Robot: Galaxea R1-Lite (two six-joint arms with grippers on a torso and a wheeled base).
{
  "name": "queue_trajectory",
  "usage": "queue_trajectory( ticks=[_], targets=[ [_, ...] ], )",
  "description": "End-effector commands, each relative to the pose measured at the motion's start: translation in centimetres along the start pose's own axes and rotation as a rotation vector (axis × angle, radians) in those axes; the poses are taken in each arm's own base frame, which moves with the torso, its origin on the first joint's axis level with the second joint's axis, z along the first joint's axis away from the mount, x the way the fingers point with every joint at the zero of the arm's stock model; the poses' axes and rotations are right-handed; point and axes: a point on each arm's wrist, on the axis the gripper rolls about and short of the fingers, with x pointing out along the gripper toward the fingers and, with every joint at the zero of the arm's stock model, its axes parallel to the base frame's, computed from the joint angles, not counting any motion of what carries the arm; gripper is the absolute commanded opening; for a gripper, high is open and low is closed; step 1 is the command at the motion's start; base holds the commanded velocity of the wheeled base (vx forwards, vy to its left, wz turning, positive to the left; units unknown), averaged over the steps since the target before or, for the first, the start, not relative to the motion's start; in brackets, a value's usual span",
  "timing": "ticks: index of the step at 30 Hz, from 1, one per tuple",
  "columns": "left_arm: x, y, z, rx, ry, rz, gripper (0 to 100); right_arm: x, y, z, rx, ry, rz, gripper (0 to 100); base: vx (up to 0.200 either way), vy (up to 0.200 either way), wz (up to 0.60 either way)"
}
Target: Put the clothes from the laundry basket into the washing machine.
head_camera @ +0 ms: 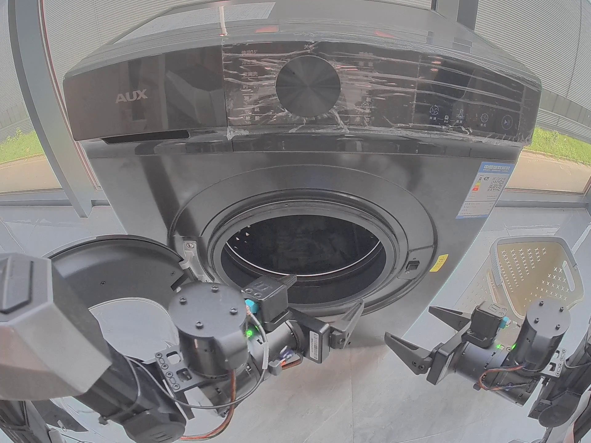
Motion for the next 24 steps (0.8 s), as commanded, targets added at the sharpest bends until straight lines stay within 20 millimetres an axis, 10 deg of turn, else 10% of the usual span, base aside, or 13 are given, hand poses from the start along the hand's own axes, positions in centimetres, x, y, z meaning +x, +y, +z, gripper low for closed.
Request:
queue_trajectory(
  ticks=[1,24],
  targets=[
    [-3.1,-1.1,2.0,-0.020,-0.054,-0.060,100,-1.8,-0.2,0.5,0.008,-0.031,-0.001,100,0.000,0.000,0.00],
    [-10.9,1.7,2.8,-0.053,-0.096,0.102,100,-4.8,-2.2,4.1,0.018,-0.250,-0.104,100,0.000,0.000,0.00]
  ],
)
